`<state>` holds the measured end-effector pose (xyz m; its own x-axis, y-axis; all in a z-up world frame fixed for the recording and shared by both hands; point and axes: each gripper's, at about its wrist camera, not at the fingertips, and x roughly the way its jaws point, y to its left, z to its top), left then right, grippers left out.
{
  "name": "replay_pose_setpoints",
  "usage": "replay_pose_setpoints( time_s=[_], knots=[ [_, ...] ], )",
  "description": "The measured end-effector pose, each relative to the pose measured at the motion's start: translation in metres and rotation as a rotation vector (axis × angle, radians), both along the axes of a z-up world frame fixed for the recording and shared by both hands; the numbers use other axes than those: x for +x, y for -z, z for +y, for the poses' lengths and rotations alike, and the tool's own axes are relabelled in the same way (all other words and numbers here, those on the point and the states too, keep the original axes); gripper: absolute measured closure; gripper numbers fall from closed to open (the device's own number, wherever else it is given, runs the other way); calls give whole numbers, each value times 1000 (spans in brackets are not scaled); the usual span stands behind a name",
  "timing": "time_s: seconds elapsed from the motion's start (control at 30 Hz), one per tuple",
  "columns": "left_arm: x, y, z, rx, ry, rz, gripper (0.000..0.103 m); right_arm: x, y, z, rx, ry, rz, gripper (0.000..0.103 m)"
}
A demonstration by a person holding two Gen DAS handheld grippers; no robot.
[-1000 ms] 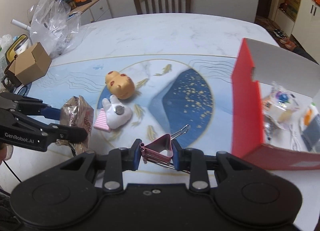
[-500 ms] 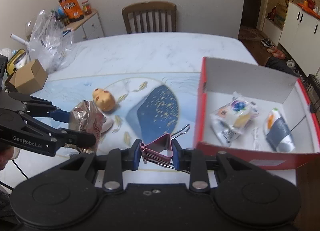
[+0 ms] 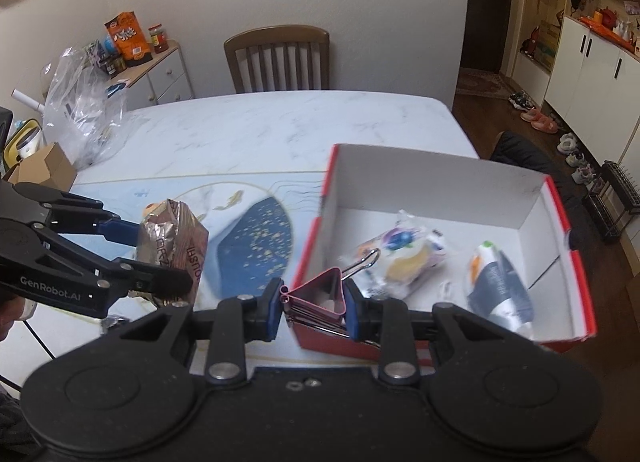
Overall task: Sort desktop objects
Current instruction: 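Lift and carry the silver packet and pink clip over the shoebox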
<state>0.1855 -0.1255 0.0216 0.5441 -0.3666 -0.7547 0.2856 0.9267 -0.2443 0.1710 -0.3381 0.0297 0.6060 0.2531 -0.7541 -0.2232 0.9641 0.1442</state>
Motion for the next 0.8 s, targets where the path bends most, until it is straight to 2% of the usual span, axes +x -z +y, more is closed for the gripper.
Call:
replay_pose_setpoints(
  time_s=[0.5, 0.8],
  knots=[
    [56, -11, -87, 42, 81, -49, 44, 24, 12, -82, -17, 59, -6, 74],
    [104, 1, -113, 96, 83, -22, 44, 41, 31, -99, -25, 57, 22, 74]
  ],
)
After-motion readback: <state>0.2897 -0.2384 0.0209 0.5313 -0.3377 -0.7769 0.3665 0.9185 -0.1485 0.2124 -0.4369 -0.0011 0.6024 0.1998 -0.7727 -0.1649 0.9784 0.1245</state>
